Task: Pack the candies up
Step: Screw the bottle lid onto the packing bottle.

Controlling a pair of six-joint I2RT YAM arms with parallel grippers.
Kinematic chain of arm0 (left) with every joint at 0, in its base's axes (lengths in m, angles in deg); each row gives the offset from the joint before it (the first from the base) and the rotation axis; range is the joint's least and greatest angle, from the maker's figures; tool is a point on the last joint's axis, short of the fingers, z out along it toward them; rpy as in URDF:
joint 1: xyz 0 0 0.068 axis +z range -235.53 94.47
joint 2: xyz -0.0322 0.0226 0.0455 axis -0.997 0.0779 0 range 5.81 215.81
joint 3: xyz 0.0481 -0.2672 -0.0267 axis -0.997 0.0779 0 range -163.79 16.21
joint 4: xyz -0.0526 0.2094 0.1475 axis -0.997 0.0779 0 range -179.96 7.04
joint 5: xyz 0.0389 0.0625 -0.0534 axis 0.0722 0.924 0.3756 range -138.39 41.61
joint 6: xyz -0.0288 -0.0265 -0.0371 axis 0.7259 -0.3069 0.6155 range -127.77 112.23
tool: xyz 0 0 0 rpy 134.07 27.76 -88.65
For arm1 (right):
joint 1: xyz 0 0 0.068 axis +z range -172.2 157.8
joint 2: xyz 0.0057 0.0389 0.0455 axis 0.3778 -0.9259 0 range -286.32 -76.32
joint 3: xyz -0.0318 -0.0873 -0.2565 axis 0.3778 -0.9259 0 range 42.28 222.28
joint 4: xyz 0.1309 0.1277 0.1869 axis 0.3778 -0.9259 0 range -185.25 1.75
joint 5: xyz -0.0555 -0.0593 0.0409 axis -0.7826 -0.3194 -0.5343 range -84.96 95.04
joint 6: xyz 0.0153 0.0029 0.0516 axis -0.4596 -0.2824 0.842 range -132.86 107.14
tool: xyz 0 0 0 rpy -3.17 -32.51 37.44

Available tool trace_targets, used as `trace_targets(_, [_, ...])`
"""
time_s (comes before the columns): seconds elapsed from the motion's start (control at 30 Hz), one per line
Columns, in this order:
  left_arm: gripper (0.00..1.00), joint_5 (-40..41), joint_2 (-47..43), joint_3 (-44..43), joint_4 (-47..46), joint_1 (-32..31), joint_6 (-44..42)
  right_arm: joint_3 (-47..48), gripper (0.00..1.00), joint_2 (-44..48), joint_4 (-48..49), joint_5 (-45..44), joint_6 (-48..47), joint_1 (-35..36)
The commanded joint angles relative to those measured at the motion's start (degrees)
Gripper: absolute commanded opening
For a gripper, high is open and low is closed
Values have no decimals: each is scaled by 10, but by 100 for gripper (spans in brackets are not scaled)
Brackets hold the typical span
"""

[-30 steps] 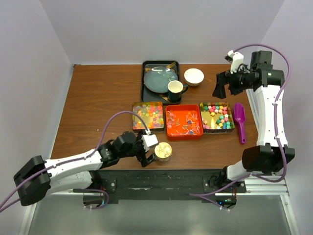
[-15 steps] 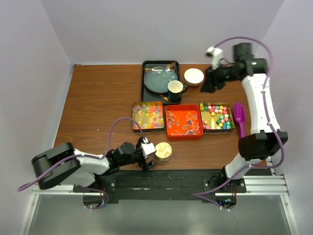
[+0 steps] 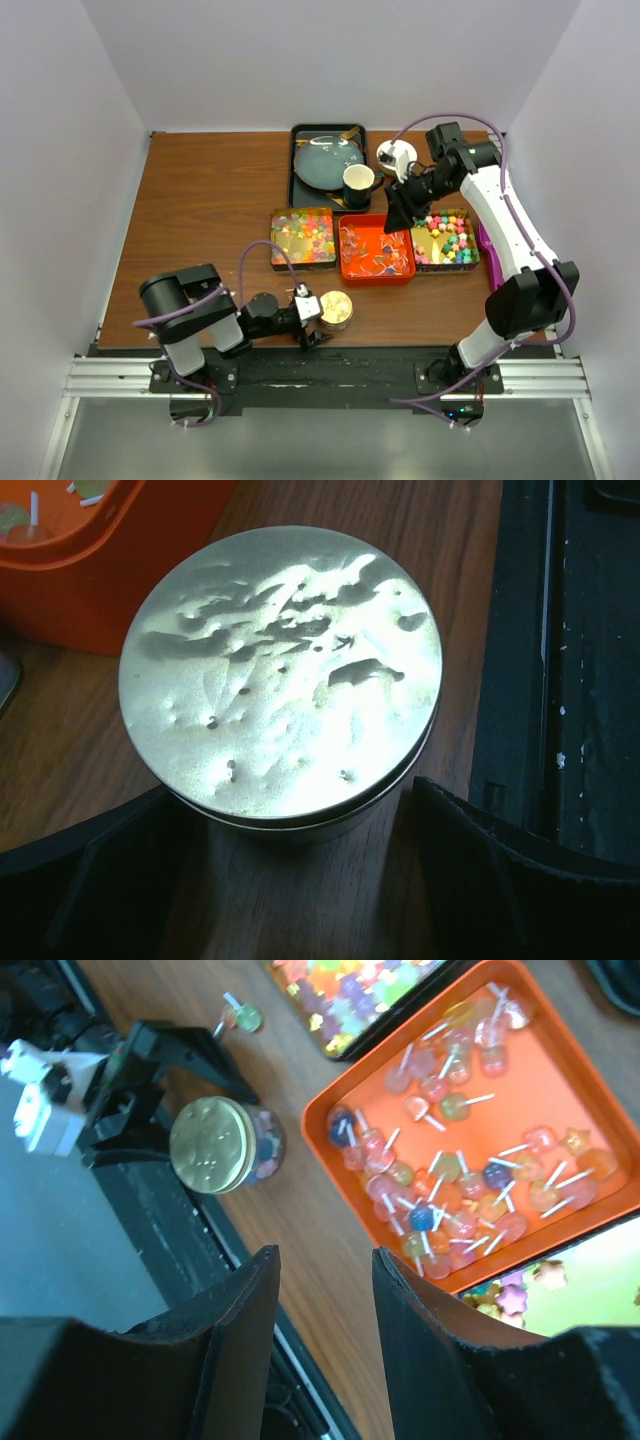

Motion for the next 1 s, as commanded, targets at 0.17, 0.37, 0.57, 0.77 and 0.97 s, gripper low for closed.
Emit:
trace_targets(0.17, [90,11,79,-36,-167,-2,-10,-43,42,48,-1,-11,-67,77])
trace_targets(0.37, [86,24,144,-87,-204,-2,-27,-112,42,53,26,-12,-100,116])
trace_targets(0.57, [64,-23,157,-88,-210,-2,-16,-121,42,38,34,-4,-132,132])
trace_targets(0.77, [57,-14,155,-102,-175,-2,-28,-193,29,37,63,6,-175,190])
trace_targets(0.97, [52,-6,154,-106,-148,-2,-30,-253,29,40,115,-2,-161,239])
